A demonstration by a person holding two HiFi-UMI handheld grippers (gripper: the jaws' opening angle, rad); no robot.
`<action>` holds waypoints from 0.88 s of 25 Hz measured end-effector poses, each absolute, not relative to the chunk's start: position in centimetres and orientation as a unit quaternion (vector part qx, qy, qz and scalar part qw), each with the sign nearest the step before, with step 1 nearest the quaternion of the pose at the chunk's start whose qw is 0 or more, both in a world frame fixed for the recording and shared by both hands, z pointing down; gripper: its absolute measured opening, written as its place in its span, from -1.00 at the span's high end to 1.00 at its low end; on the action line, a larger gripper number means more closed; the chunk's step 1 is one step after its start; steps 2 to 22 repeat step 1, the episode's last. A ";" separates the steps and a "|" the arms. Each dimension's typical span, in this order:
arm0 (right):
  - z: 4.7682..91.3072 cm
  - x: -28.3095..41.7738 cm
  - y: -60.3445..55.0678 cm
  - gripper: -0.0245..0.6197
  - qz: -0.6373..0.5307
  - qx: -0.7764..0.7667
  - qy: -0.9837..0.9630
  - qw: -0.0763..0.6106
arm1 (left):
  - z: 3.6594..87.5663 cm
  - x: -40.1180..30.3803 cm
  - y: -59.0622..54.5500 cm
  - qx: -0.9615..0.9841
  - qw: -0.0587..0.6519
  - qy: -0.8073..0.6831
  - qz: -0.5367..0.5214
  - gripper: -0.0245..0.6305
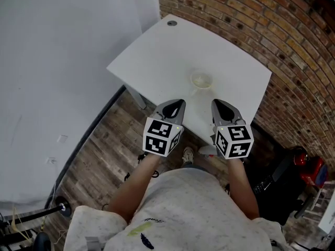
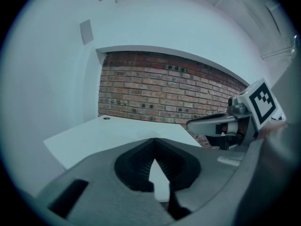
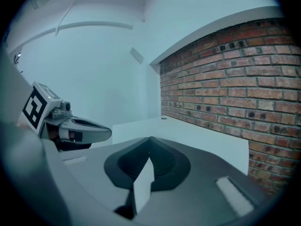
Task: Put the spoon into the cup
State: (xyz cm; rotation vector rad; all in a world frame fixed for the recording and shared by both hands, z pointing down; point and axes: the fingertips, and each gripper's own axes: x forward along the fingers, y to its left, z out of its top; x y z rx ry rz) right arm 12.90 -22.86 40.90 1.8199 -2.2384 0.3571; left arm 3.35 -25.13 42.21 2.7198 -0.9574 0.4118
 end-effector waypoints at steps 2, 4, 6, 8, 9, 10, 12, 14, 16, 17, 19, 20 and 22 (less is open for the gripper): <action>40.9 12.9 -22.8 0.89 0.122 0.622 -0.765 0.117 | 42.2 3.3 -25.1 0.928 0.114 -0.326 0.141 0.95; 40.9 12.9 -22.8 0.89 0.122 0.622 -0.765 0.117 | 42.2 3.3 -25.1 0.928 0.114 -0.326 0.141 0.95; 40.9 12.9 -22.8 0.89 0.122 0.622 -0.765 0.117 | 42.2 3.3 -25.1 0.928 0.114 -0.326 0.141 0.95; 40.9 12.9 -22.8 0.89 0.122 0.622 -0.765 0.117 | 42.2 3.3 -25.1 0.928 0.114 -0.326 0.141 0.95; 40.9 12.9 -22.8 0.89 0.122 0.622 -0.765 0.117 | 42.2 3.3 -25.1 0.928 0.114 -0.326 0.141 0.95; 40.9 12.9 -22.8 0.89 0.122 0.622 -0.765 0.117 | 42.2 3.3 -25.1 0.928 0.114 -0.326 0.141 0.95; 40.9 12.9 -22.8 0.89 0.122 0.622 -0.765 0.117 | 42.2 3.3 -25.1 0.928 0.114 -0.326 0.141 0.95; 40.9 12.9 -22.8 0.89 0.122 0.622 -0.765 0.117 | 42.2 3.3 -25.1 0.928 0.114 -0.326 0.141 0.95; 40.9 12.9 -22.8 0.89 0.122 0.622 -0.765 0.117 | 42.2 3.3 -25.1 0.928 0.114 -0.326 0.141 0.95; 40.9 12.9 -22.8 0.89 0.122 0.622 -0.765 0.117 | 42.2 3.3 -25.1 0.928 0.114 -0.326 0.141 0.95; 40.9 12.9 -22.8 0.89 0.122 0.622 -0.765 0.117 | 42.2 3.3 -25.1 0.928 0.114 -0.326 0.141 0.95; 40.9 12.9 -22.8 0.89 0.122 0.622 -0.765 0.117 | 42.2 3.3 -25.1 0.928 0.114 -0.326 0.141 0.95; 40.9 12.9 -22.8 0.89 0.122 0.622 -0.765 0.117 | 42.2 3.3 -25.1 0.928 0.114 -0.326 0.141 0.95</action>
